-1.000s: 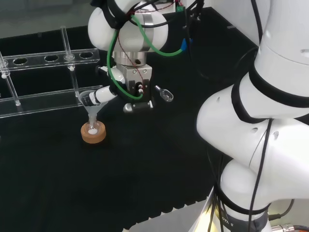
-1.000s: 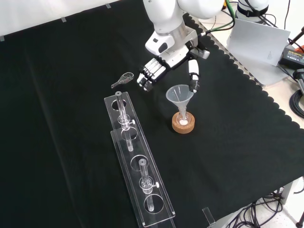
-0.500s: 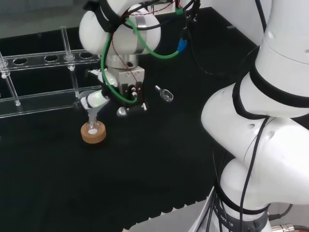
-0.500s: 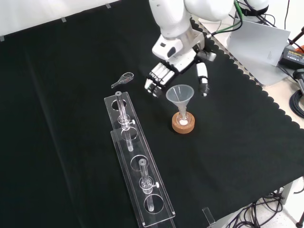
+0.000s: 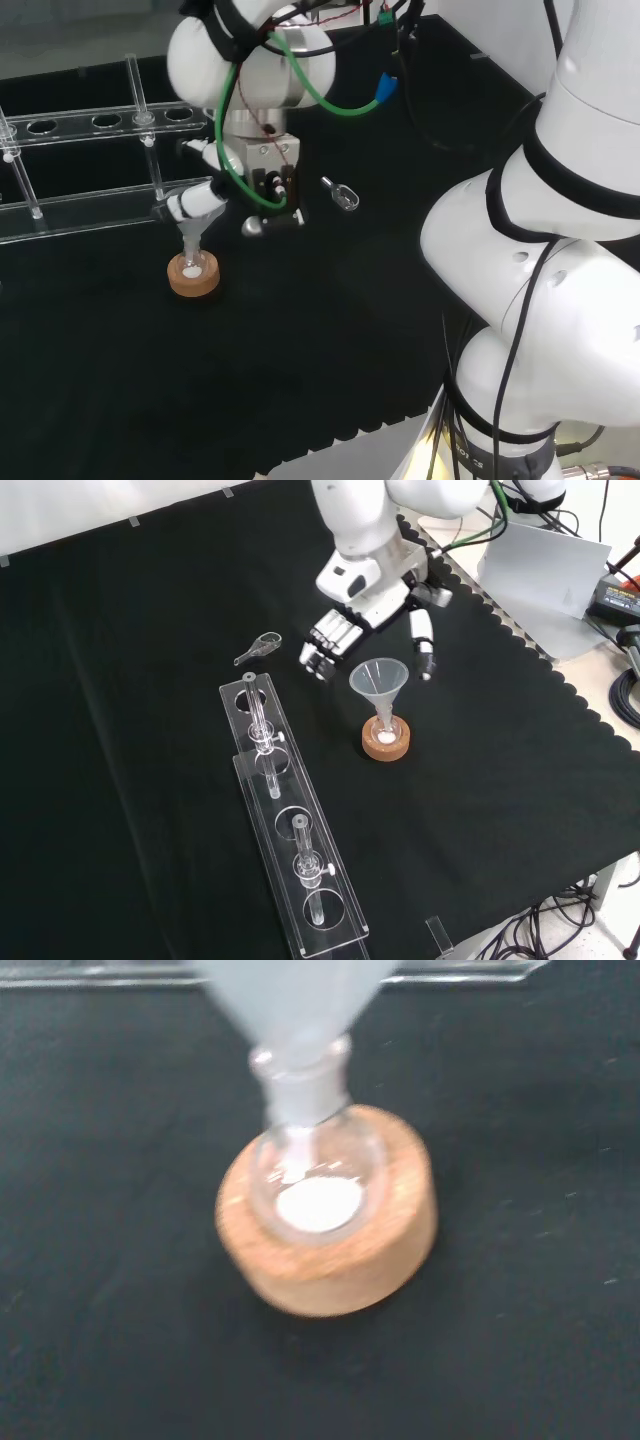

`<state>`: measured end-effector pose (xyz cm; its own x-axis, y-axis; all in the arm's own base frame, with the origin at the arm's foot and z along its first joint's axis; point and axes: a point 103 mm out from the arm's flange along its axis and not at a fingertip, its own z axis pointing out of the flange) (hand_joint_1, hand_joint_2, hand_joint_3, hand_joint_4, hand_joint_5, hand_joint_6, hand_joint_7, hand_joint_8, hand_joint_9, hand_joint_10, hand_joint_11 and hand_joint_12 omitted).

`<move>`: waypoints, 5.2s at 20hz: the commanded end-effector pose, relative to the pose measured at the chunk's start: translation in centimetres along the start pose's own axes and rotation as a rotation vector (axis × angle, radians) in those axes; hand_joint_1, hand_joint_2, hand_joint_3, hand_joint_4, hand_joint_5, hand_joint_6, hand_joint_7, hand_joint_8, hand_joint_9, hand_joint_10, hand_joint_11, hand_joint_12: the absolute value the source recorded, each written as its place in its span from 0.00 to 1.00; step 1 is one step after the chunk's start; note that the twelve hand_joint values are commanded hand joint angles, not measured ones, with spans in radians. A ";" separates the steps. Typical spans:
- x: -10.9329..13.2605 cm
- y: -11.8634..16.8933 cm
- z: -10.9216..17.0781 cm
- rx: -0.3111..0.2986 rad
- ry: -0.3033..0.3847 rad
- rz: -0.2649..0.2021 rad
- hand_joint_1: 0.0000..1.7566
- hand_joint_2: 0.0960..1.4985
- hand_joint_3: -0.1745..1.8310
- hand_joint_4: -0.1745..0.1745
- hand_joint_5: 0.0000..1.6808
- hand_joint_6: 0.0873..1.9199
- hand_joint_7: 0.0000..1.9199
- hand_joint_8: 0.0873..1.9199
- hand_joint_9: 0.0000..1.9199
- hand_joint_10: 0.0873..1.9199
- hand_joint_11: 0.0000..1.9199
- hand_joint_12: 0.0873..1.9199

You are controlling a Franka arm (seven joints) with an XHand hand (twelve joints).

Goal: Remove the funnel from the round-bottom flask.

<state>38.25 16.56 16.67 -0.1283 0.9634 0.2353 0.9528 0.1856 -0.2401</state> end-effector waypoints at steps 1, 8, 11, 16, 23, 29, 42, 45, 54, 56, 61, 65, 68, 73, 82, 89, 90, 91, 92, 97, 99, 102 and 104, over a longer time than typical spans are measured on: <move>0.6 0.6 -0.4 0.005 -0.003 -0.014 0.20 0.42 0.10 0.50 0.00 0.00 0.03 0.00 0.00 0.00 0.00 0.23; 1.4 1.1 -0.1 -0.005 0.001 -0.027 0.20 0.42 0.10 0.50 0.00 0.00 0.03 0.00 0.00 0.00 0.00 0.23; 1.0 1.0 -0.5 -0.006 0.006 -0.037 0.20 0.42 0.10 0.50 0.00 0.00 0.03 0.00 0.00 0.00 0.00 0.23; 0.8 1.0 -0.5 -0.001 0.001 -0.042 0.20 0.42 0.10 0.50 0.00 0.00 0.03 0.00 0.00 0.00 0.00 0.23; 0.8 1.2 -0.1 0.010 -0.002 -0.040 0.20 0.43 0.10 0.50 0.00 0.00 0.03 0.00 0.00 0.00 0.00 0.23; 0.5 1.2 -0.1 0.009 0.005 -0.032 0.20 0.43 0.10 0.50 0.00 0.00 0.03 0.00 0.00 0.00 0.00 0.23; 0.6 0.8 0.1 0.014 0.003 -0.036 0.20 0.43 0.10 0.50 0.00 0.00 0.03 0.00 0.00 0.00 0.00 0.23; 0.6 0.8 0.2 0.016 0.001 -0.040 0.20 0.43 0.10 0.50 0.00 0.00 0.03 0.00 0.00 0.00 0.00 0.23; 0.7 0.9 1.4 0.038 0.001 -0.040 0.20 0.43 0.10 0.50 0.00 0.00 0.03 0.00 0.01 0.00 0.00 0.23; 0.9 0.9 1.7 0.040 0.004 -0.044 0.20 0.43 0.10 0.50 0.00 0.00 0.03 0.00 0.01 0.00 0.00 0.23; 1.1 0.9 2.2 0.051 0.000 -0.048 0.20 0.43 0.10 0.50 0.00 0.00 0.03 0.00 0.01 0.00 0.00 0.23; 1.0 0.8 2.3 0.037 0.001 -0.053 0.20 0.43 0.10 0.50 0.00 0.00 0.03 0.00 0.01 0.00 0.00 0.24; 1.0 0.8 2.2 0.026 -0.010 -0.055 0.21 0.43 0.10 0.47 0.01 0.00 0.06 0.00 0.02 0.00 0.00 0.25; 1.1 0.8 2.2 0.022 -0.023 -0.064 0.24 0.43 0.09 0.46 0.04 0.00 0.08 0.11 0.01 0.09 0.00 0.36; 1.7 0.7 2.2 0.030 -0.018 -0.075 0.24 0.43 0.09 0.45 0.07 0.00 0.08 0.22 0.00 0.22 0.00 0.41; 1.9 0.5 2.7 0.050 -0.029 -0.072 0.24 0.43 0.09 0.45 0.08 0.00 0.08 0.24 0.00 0.25 0.00 0.43; 1.8 0.5 2.8 0.054 -0.027 -0.072 0.24 0.43 0.09 0.45 0.08 0.00 0.09 0.24 0.00 0.26 0.00 0.43; 1.9 0.5 2.9 0.053 -0.027 -0.072 0.24 0.43 0.09 0.45 0.08 0.00 0.09 0.24 0.00 0.26 0.00 0.43; 1.9 0.5 2.9 0.054 -0.027 -0.072 0.24 0.43 0.09 0.45 0.09 0.00 0.09 0.24 0.00 0.27 0.00 0.43; 1.8 0.5 3.0 0.058 -0.031 -0.066 0.25 0.43 0.09 0.45 0.12 0.00 0.10 0.26 0.01 0.38 0.00 0.47; 1.8 0.5 3.0 0.057 -0.035 -0.066 0.25 0.43 0.09 0.45 0.13 0.00 0.11 0.26 0.02 0.40 0.00 0.49; 1.8 0.5 3.0 0.056 -0.038 -0.064 0.25 0.43 0.09 0.46 0.16 0.00 0.14 0.27 0.07 0.41 0.00 0.55; 1.9 0.5 2.9 0.053 -0.041 -0.065 0.26 0.43 0.09 0.46 0.17 0.00 0.15 0.27 0.09 0.41 0.00 0.57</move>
<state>37.67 19.01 14.16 -0.2007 0.9550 0.2184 0.9250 0.2582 -0.2787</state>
